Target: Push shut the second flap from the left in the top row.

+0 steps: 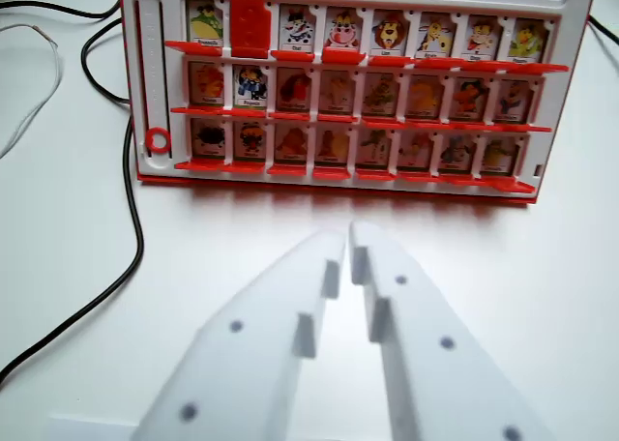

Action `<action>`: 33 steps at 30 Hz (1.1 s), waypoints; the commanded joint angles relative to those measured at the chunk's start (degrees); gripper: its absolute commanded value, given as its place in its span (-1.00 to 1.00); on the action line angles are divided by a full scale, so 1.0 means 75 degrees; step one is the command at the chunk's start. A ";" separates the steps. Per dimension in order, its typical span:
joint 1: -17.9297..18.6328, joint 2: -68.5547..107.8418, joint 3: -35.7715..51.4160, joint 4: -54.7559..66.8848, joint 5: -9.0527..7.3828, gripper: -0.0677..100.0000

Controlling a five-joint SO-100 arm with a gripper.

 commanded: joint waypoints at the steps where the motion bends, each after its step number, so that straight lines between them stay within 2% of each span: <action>1: 0.0023 0.1207 0.0000 0.0527 -0.0082 -1.00; 10: -0.0059 0.2766 0.0129 0.1687 0.0023 -1.00; 21: -0.0059 0.2766 -0.0574 0.2238 0.0246 -1.00; 33: 0.0035 0.2777 -0.0727 0.2297 0.0211 -1.00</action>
